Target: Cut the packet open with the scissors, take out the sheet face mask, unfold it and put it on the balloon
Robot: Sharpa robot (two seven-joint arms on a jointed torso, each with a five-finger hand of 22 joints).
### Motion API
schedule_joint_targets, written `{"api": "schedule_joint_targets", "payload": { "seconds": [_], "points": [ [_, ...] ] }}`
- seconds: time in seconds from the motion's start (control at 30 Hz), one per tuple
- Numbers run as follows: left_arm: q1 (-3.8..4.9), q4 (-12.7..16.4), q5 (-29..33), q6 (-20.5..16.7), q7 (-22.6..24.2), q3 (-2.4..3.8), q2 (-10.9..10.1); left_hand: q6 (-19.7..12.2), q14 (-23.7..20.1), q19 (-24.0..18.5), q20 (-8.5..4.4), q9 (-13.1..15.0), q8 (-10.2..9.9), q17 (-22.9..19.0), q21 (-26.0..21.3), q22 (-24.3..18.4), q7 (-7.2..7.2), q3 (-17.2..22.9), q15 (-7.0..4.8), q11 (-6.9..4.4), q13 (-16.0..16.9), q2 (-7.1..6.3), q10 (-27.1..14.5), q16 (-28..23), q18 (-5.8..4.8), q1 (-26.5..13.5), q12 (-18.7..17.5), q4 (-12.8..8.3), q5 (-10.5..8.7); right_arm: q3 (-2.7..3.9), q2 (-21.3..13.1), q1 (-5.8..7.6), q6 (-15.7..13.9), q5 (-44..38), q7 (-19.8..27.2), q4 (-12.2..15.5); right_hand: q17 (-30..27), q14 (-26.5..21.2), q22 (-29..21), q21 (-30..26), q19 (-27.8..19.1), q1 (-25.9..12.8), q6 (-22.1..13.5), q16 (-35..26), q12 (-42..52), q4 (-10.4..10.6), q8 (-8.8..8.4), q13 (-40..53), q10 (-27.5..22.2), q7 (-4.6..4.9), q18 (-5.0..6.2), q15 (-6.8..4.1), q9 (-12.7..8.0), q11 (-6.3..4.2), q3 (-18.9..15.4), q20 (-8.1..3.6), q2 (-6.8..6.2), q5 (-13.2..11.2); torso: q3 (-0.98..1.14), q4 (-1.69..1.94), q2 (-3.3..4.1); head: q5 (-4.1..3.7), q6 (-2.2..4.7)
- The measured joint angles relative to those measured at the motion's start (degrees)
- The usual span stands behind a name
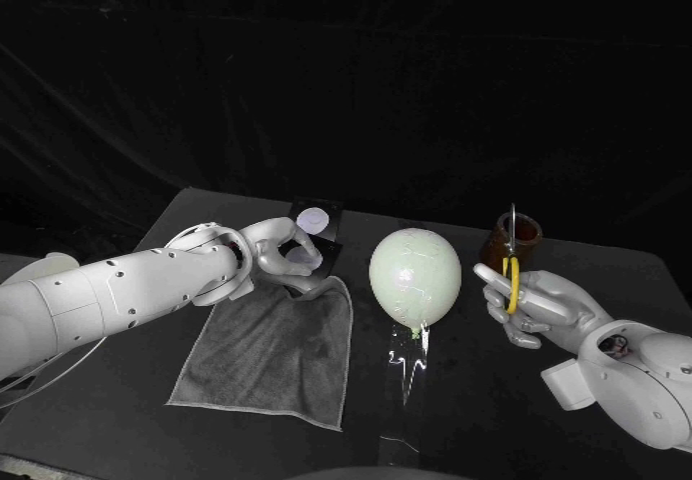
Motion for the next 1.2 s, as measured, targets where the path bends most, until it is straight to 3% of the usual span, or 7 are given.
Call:
{"api": "schedule_joint_targets", "payload": {
  "seconds": [0.1,0.17,0.2,0.33,0.5,0.73,1.2],
  "points": [
    [-0.02,0.23,-0.79,-0.79,0.49,0.0,-0.29,-1.75,-2.88,-1.09,0.03,-0.44,-0.95,-0.61,-0.5,-0.14,-0.94,-5.77,-0.56,-0.72,-0.25,-0.2,-3.88,-0.86,-0.01,2.05,-0.12,1.94,0.27,0.0,-0.01,0.0,0.0,-0.02,0.01,0.0,0.0,0.0,0.01,0.0,0.0,0.0,0.0,0.18,0.0,-0.01,0.0,0.0,0.0,0.0,0.0,0.0,0.0,0.0,-0.01,0.0,0.0,0.0,-0.02,-0.02,0.05,-0.01,0.03],
    [-0.06,0.51,-1.64,-1.47,0.9,0.0,-0.6,-6.96,-6.58,-2.67,-0.04,-1.55,-2.92,-1.33,-1.23,-0.31,-2.92,-12.45,-1.31,-2.01,-0.4,-2.58,-9.53,-1.22,0.0,6.25,-0.36,7.85,0.59,0.0,-0.02,0.0,0.0,-0.06,0.01,0.0,0.01,0.0,0.01,0.0,0.0,0.0,0.0,0.19,0.0,-0.04,0.0,0.0,0.0,0.0,-0.01,0.0,0.0,0.0,-0.04,0.0,0.0,0.0,-0.03,-0.02,0.09,-0.03,0.07],
    [-0.07,0.6,-2.0,-1.75,1.06,0.0,-0.74,-9.9,-9.14,-3.76,-0.09,-2.19,-3.94,-1.82,-1.67,-0.41,-3.57,-14.99,-1.91,-3.2,-0.58,-3.65,-12.38,-1.57,0.0,7.32,-0.6,9.12,0.42,0.0,-0.02,0.0,0.0,-0.08,0.01,0.0,0.01,0.0,0.01,0.0,0.0,0.0,0.0,0.19,0.0,-0.07,0.0,0.0,0.0,0.0,-0.01,0.0,0.0,0.0,-0.07,0.0,0.0,0.0,-0.04,-0.02,0.12,-0.04,0.07],
    [-0.17,0.9,-3.67,-2.64,1.38,-0.08,-1.29,-16.5,-13.78,-6.16,-0.35,-3.65,-6.13,-2.75,-2.47,-0.66,-4.59,-19.48,-2.87,-6.05,-1.04,-5.09,-18.53,-1.88,-0.01,7.81,-1.06,9.9,0.33,0.0,-0.02,-0.01,0.01,-0.16,0.01,-0.01,0.04,0.0,0.0,0.0,0.0,0.0,0.0,0.19,0.0,-0.07,0.0,0.0,0.0,0.0,-0.02,0.0,0.0,0.0,-0.07,0.0,0.0,0.0,-0.04,0.01,0.15,-0.08,0.07],
    [-0.63,0.91,-5.67,-3.18,1.26,-0.16,-1.69,-20.13,-15.76,-6.41,-0.51,-4.5,-7.07,-3.14,-2.47,-0.65,-5.13,-22.19,-3.06,-7.42,-1.21,-5.14,-21.72,-1.97,-0.01,7.76,-1.1,9.91,0.33,0.0,0.04,-0.01,0.02,-0.24,0.02,-0.08,0.04,0.0,-0.01,0.0,0.0,0.0,0.0,0.19,0.0,-0.06,0.0,0.0,0.0,0.0,-0.02,0.0,0.0,0.0,-0.08,0.0,0.0,0.0,-0.03,0.05,0.15,-0.14,-0.04],
    [-1.44,0.66,-7.65,-3.17,0.56,-0.21,-1.51,-23.98,-16.99,-6.43,-0.53,-5.42,-8.24,-3.34,-2.47,-0.65,-5.24,-25.48,-3.83,-7.82,-1.53,-5.55,-24.99,-2.22,-0.01,7.34,-1.42,9.91,0.33,0.0,0.14,-0.08,0.08,-0.31,0.02,-0.18,0.04,0.0,-0.04,0.0,0.0,-0.13,0.0,0.17,0.0,-0.07,0.0,0.0,0.0,0.0,-0.03,0.0,0.0,0.0,-0.09,0.0,0.13,0.0,-0.13,0.04,0.15,-0.13,-0.16],
    [-1.89,-0.23,-9.31,-1.41,-1.16,-0.04,-0.78,-25.45,-16.9,-6.7,-1.24,-5.64,-8.53,-3.3,-2.69,-0.64,-3.14,-27.6,-4.4,-5.45,-1.52,-6.13,-26.05,-2.22,-0.01,6.26,-1.42,9.98,0.33,0.0,0.26,-0.2,0.27,-0.37,0.02,-0.25,-0.01,0.0,0.0,0.0,0.0,-0.14,0.0,-0.02,0.0,-0.14,0.0,0.0,0.0,0.0,-0.39,0.0,0.0,0.0,-0.18,0.0,0.14,0.0,-0.08,-0.03,0.16,0.01,-0.46]
  ]
}}
